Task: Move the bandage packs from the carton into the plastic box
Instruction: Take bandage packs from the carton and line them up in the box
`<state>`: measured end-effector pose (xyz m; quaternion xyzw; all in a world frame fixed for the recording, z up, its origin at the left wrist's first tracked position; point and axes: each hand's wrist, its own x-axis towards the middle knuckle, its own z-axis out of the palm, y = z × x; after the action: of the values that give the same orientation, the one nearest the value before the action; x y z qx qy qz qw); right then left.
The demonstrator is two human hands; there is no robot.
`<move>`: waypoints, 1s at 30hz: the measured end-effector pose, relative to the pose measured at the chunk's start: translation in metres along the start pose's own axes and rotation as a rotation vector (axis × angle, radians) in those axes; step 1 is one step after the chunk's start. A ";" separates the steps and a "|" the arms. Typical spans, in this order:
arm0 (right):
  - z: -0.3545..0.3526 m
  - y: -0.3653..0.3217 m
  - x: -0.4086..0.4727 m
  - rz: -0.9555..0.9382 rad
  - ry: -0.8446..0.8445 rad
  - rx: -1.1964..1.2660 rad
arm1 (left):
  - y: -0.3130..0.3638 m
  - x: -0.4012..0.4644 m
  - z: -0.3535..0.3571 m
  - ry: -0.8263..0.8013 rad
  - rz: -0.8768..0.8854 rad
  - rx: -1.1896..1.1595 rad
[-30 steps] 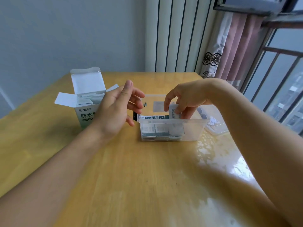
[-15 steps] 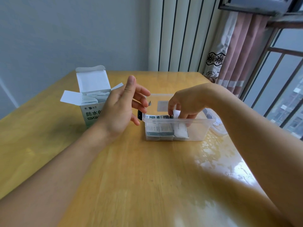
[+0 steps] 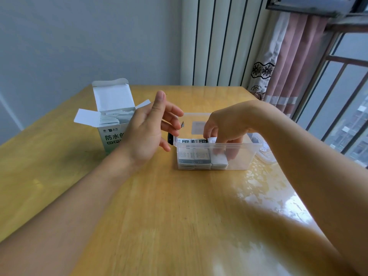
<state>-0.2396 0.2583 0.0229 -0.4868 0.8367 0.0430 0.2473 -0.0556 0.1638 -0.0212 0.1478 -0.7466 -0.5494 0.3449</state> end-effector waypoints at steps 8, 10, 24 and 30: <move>-0.008 0.001 -0.013 0.024 0.032 -0.009 | 0.000 0.000 -0.001 0.006 0.032 0.033; -0.015 -0.001 -0.024 -0.042 0.137 0.038 | 0.000 0.000 -0.002 0.029 0.079 0.032; -0.016 -0.136 -0.001 -0.545 0.810 0.184 | -0.003 0.033 -0.108 0.679 0.098 0.300; -0.015 -0.165 0.033 -0.309 0.648 -0.058 | -0.020 0.034 -0.106 0.605 -0.022 0.344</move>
<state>-0.1201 0.1411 0.0487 -0.6030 0.7864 -0.1276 -0.0412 -0.0115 0.0596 -0.0109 0.3679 -0.6905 -0.3507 0.5147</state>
